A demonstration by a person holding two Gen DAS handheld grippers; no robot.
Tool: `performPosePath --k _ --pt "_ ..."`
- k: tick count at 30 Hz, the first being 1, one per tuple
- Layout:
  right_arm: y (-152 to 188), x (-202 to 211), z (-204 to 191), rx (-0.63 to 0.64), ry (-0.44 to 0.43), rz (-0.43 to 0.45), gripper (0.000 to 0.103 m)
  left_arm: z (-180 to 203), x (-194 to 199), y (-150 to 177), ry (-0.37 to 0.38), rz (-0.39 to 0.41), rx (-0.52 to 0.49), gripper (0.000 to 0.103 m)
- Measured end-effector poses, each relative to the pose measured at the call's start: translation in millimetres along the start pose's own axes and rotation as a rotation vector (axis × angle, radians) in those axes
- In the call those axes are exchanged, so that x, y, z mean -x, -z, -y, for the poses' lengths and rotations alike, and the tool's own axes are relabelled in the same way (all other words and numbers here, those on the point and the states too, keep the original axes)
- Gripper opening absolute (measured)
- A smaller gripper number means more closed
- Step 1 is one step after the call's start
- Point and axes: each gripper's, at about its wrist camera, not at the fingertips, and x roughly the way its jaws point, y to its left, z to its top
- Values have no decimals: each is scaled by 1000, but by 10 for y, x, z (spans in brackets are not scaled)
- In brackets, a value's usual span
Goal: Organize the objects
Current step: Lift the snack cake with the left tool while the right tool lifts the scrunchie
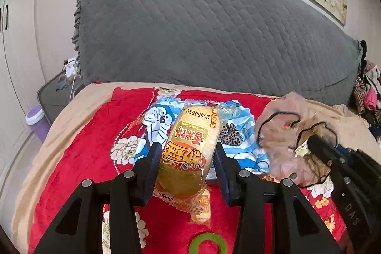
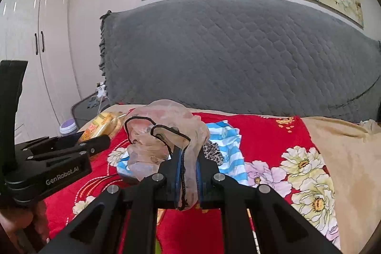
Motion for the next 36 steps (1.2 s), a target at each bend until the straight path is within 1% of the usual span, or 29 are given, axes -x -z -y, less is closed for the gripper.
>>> performPosePath --k 6,14,21,28,36 --pt "-17 -31 61 -3 25 15 11 32 -88 -37 -8 6 5 45" --pt "-70 -89 85 -9 27 25 11 56 -209 -156 -7 20 2 45" --pt "-97 -260 148 -28 23 7 11 52 -383 -223 -10 15 -10 45" --pt "-223 -425 197 -32 19 45 11 8 -599 -254 -13 4 -11 45" --pt "-226 -623 214 -26 16 51 11 -12 -851 -307 -13 -3 2 45"
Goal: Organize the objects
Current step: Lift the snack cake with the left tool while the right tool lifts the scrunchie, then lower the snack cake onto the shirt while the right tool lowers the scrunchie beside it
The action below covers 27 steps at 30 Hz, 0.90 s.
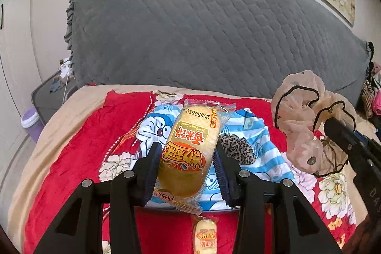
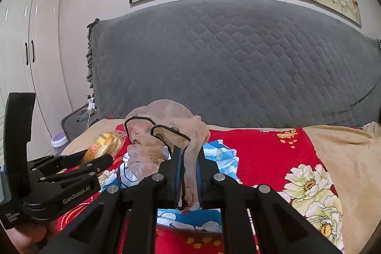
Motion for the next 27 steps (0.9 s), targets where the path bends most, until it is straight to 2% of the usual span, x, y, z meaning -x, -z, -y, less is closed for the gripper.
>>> performPosePath --k 8,18,27 --pt "41 -243 -16 14 -10 -29 11 19 -246 38 -10 -27 -12 45" --pt "49 -403 38 15 3 -16 11 -8 -473 62 -24 -38 -37 45" --pt "158 -595 90 16 8 -48 11 -40 -757 181 -29 -87 -53 45"
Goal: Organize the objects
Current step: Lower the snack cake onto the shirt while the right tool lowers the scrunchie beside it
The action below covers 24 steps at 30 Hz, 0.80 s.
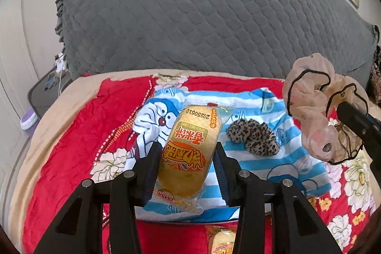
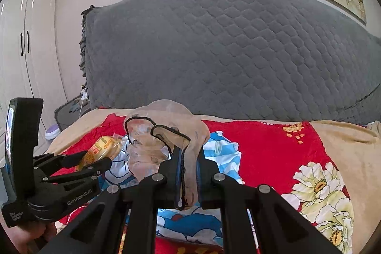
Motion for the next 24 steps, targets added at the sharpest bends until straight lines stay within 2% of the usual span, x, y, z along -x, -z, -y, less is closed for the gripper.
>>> performPosePath --k 13,24 --pt "161 -236 34 2 0 -41 11 32 -256 95 3 -40 -8 45" --pt "426 -605 123 -14 5 -141 11 192 -643 196 8 -121 -36 45"
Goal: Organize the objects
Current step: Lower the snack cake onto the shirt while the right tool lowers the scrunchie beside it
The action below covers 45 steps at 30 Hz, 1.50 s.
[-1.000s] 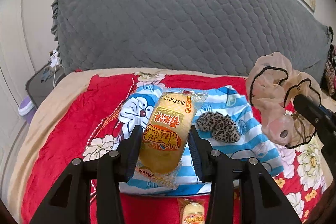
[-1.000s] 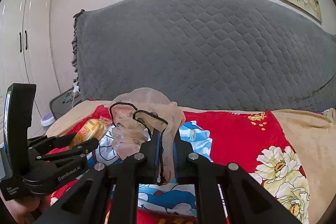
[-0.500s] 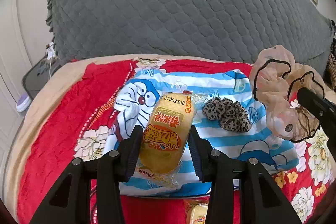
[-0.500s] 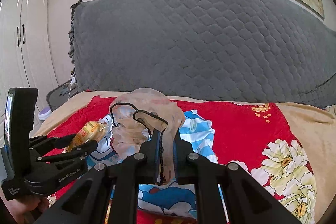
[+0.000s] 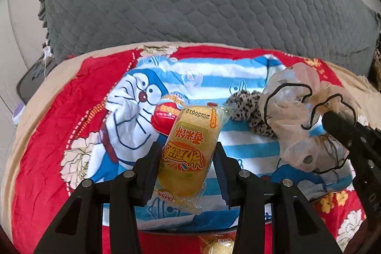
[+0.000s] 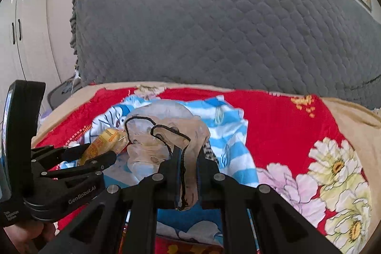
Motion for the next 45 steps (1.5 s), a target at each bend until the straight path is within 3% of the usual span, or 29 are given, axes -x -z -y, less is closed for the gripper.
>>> performPosePath --k 9,25,31,34,45 --pt "280 -378 66 -11 25 -125 11 51 -282 139 -14 -55 -28 45" --pt "383 -508 52 5 53 -166 13 19 -407 253 -10 -88 -30 46" --pt "377 -506 59 4 55 -170 16 -5 -398 262 -5 -102 -18 56" --pt "367 -500 60 5 56 -169 22 -2 -386 266 -9 -100 -18 66" --pt "328 -454 44 13 62 -168 35 -38 -328 328 5 -127 -15 71"
